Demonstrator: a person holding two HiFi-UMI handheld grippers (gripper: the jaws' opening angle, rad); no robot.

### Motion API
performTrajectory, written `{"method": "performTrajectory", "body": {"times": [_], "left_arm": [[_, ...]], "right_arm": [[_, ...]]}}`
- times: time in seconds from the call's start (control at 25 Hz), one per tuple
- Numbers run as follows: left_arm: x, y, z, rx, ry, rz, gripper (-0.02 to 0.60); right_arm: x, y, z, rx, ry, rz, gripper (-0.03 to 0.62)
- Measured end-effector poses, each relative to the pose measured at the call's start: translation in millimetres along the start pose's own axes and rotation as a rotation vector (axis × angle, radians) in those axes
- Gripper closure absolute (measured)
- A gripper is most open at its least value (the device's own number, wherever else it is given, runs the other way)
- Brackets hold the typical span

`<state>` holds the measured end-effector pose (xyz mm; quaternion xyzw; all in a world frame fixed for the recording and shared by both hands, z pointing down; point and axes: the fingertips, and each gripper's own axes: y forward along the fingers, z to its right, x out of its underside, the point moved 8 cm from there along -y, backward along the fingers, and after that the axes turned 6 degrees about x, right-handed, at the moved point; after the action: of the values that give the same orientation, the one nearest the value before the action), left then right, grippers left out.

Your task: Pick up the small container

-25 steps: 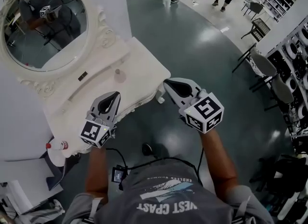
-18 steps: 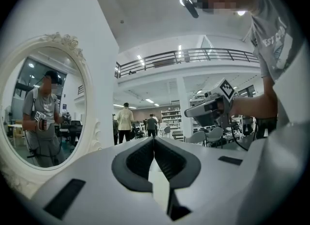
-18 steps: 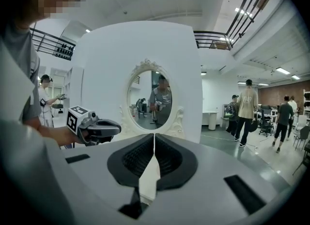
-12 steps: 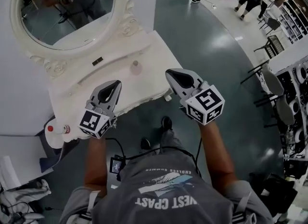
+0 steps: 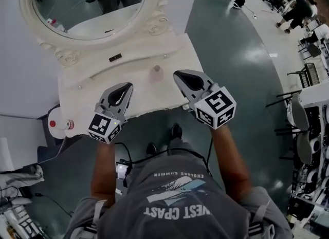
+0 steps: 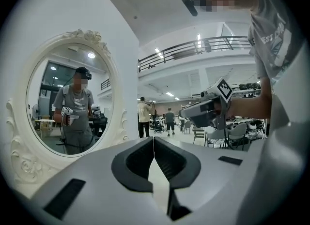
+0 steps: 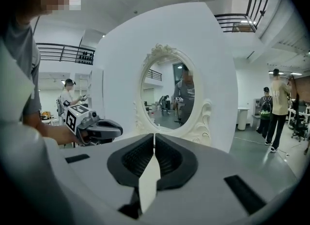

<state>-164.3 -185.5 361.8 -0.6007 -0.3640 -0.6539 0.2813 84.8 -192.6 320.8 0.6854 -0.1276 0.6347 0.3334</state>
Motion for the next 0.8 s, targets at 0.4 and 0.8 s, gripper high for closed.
{"method": "performTrajectory", "body": {"times": [0.4, 0.8], "left_arm": [[14.9, 50.4, -8.5, -0.074, -0.031, -0.041, 0.563], [46.4, 93.4, -22.2, -0.119, -0.072, -0.072, 0.563]], "right_arm": [[5.5, 30.4, 53.8, -0.093, -0.003, -0.022, 0.563], [25.6, 35.6, 95.0, -0.112, 0.009, -0.072, 0.562]]}}
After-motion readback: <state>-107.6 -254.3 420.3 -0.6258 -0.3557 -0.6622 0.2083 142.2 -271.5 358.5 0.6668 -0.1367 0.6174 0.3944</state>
